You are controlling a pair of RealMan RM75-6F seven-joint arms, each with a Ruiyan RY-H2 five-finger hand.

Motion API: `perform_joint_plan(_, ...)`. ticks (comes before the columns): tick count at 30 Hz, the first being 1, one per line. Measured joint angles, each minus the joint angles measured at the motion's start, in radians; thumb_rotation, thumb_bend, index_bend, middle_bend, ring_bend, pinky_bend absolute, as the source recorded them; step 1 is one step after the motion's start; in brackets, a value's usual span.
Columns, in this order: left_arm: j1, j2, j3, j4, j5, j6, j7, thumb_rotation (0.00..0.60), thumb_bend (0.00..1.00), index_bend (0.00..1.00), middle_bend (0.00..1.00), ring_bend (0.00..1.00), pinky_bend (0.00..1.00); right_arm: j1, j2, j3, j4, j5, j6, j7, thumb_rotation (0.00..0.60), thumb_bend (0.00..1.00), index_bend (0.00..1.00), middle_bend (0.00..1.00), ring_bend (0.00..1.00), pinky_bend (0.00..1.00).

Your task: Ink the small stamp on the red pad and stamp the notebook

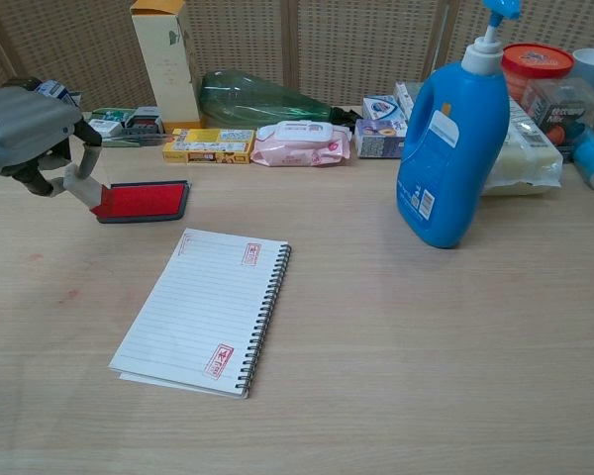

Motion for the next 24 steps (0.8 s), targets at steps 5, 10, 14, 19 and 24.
perform_joint_plan(5, -0.063, -0.009, -0.021, 0.068, -0.055, -0.088, 0.002, 0.600, 0.35, 0.63, 1.00, 1.00, 1.00, 0.010, -0.011, 0.006, 0.007, 0.026, -0.020, -0.018, 0.565, 0.00, 0.06, 0.00, 0.00, 0.00)
perform_joint_plan(10, -0.115, -0.051, -0.027, 0.154, -0.089, -0.140, 0.009, 0.600, 0.36, 0.63, 1.00, 1.00, 1.00, 0.027, -0.024, 0.022, 0.014, 0.072, -0.048, -0.040, 0.567, 0.00, 0.06, 0.00, 0.00, 0.00)
perform_joint_plan(14, -0.145, -0.078, -0.026, 0.207, -0.099, -0.163, -0.003, 0.600, 0.36, 0.63, 1.00, 1.00, 1.00, 0.034, -0.031, 0.032, 0.017, 0.091, -0.055, -0.050, 0.568, 0.00, 0.06, 0.00, 0.00, 0.00)
perform_joint_plan(19, -0.170, -0.085, -0.026, 0.243, -0.105, -0.170, -0.019, 0.600, 0.35, 0.63, 1.00, 1.00, 1.00, 0.037, -0.034, 0.035, 0.019, 0.105, -0.064, -0.055, 0.570, 0.00, 0.06, 0.00, 0.00, 0.00)
perform_joint_plan(24, -0.187, -0.096, -0.024, 0.266, -0.125, -0.184, -0.013, 0.600, 0.35, 0.63, 1.00, 1.00, 1.00, 0.036, -0.034, 0.036, 0.018, 0.100, -0.057, -0.055, 0.570, 0.00, 0.06, 0.00, 0.00, 0.00)
